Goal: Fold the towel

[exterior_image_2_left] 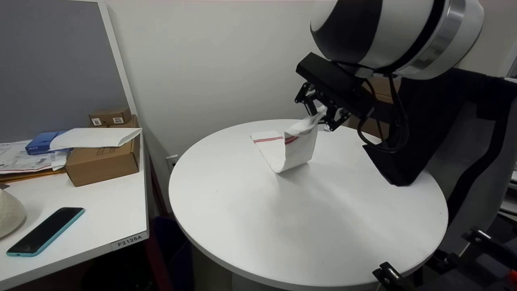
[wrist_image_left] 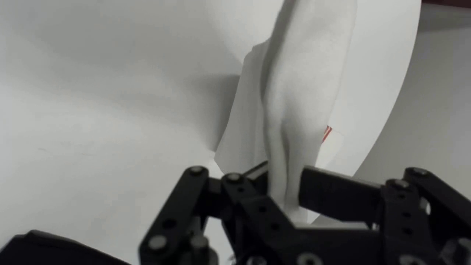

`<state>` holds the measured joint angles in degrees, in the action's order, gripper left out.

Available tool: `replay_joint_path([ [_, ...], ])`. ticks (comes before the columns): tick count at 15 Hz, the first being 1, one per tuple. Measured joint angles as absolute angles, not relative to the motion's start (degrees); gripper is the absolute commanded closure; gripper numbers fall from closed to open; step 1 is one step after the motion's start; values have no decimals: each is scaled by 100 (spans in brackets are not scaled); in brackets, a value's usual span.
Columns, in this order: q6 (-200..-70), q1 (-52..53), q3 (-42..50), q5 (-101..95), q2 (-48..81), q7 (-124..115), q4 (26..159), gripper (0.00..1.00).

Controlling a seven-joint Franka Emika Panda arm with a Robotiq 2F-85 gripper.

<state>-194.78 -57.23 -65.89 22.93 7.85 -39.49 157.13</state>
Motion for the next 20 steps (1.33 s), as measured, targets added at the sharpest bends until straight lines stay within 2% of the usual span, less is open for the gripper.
replay_joint_path([
  [10, -20119, -9629, -9510, 481, 1516, -3893, 15709, 100],
  [20, -20023, -13112, -12654, 327, 2272, -3321, 15708, 100],
])
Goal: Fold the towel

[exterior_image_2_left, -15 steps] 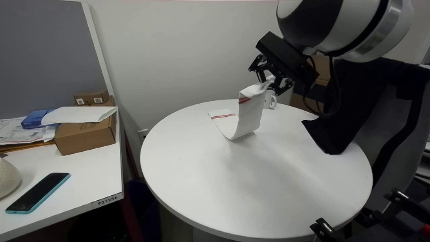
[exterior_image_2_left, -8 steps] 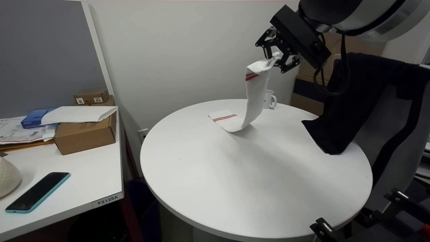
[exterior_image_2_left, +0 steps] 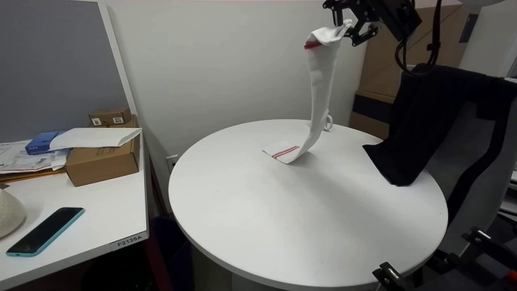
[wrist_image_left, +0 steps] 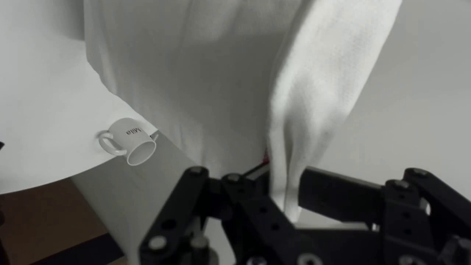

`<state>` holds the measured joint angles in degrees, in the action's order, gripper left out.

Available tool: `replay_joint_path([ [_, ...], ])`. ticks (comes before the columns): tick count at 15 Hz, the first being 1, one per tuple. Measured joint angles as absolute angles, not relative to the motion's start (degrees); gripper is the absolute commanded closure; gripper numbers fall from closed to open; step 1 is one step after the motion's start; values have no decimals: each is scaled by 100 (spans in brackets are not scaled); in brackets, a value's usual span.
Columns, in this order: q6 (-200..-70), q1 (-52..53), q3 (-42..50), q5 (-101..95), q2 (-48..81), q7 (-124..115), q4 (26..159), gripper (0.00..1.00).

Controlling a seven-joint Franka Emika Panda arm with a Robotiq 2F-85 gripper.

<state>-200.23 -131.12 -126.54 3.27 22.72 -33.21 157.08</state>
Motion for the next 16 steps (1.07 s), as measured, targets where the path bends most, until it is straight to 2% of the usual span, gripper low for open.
replay_joint_path([
  [4, -19323, -14396, -13734, 574, 2799, -3185, 15704, 100],
  [7, -18689, -14271, -13350, 1016, 3103, -2642, 15590, 100],
  [11, -17216, -14224, -12849, 942, 3064, -2604, 14815, 100],
  [16, -15677, -14097, -12806, 838, 2932, -2840, 13657, 100],
])
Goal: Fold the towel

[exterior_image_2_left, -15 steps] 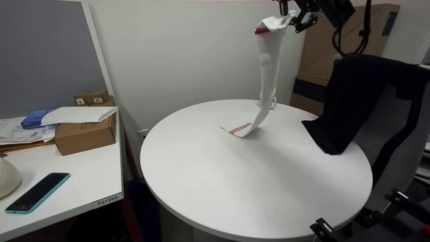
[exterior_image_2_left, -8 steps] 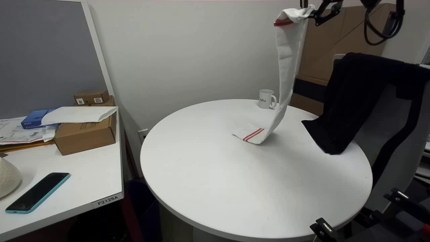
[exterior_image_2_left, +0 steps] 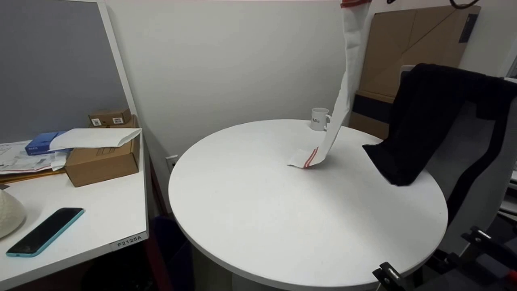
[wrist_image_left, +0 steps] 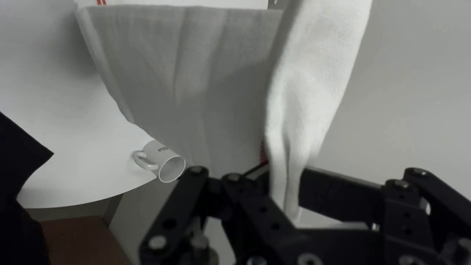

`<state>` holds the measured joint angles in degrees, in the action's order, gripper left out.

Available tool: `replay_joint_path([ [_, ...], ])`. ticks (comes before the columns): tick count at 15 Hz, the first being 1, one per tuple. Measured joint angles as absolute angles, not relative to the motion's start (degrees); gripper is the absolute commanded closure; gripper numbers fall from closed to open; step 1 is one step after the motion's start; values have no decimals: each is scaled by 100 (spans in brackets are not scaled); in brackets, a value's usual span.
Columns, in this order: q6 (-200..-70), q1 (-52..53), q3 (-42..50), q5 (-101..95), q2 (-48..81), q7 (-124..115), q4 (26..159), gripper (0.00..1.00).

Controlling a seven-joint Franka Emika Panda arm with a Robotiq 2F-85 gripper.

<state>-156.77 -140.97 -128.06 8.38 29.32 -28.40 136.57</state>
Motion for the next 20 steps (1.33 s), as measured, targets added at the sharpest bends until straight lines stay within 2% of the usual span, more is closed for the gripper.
replay_joint_path([
  [9, -14686, -13407, -12571, 348, 2161, -3533, 12543, 100],
  [20, -14382, -11974, -10250, 310, 1534, -3551, 12496, 100],
])
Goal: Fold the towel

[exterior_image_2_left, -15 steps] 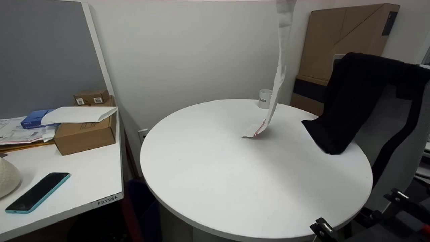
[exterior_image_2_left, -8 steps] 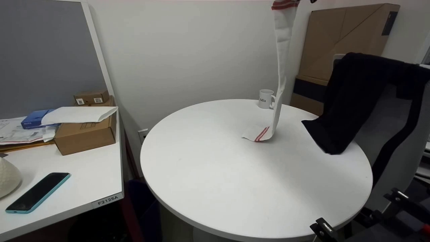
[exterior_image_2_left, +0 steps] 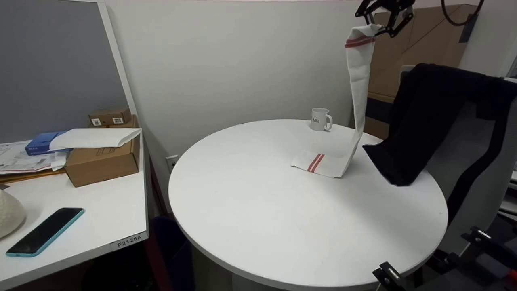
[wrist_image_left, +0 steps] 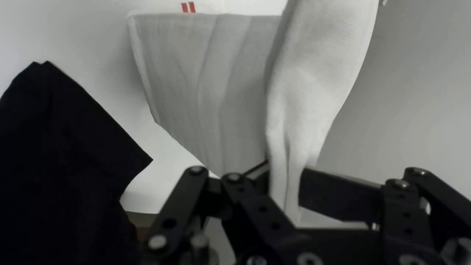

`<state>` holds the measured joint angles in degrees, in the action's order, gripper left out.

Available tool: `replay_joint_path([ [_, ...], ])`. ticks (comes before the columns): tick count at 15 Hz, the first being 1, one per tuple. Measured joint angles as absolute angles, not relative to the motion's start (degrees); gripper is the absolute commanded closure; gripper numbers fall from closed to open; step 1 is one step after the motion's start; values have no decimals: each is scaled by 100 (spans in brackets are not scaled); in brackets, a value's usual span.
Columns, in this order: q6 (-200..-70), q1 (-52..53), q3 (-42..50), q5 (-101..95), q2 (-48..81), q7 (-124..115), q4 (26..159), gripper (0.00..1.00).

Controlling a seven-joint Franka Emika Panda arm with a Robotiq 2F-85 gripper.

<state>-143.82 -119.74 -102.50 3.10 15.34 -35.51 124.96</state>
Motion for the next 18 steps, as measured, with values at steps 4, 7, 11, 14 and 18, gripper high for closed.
replay_joint_path([
  [4, -14388, -11389, -9792, 314, 1443, -3551, 12448, 100],
  [7, -14412, -10792, -9438, 314, 1443, -3551, 12318, 100],
  [11, -14635, -9772, -8724, 785, 1335, -3241, 12143, 100],
  [14, -14855, -8620, -7709, 1253, 1170, -2916, 12094, 100],
  [18, -15128, -7363, -6540, 252, 1471, -3443, 12109, 100],
])
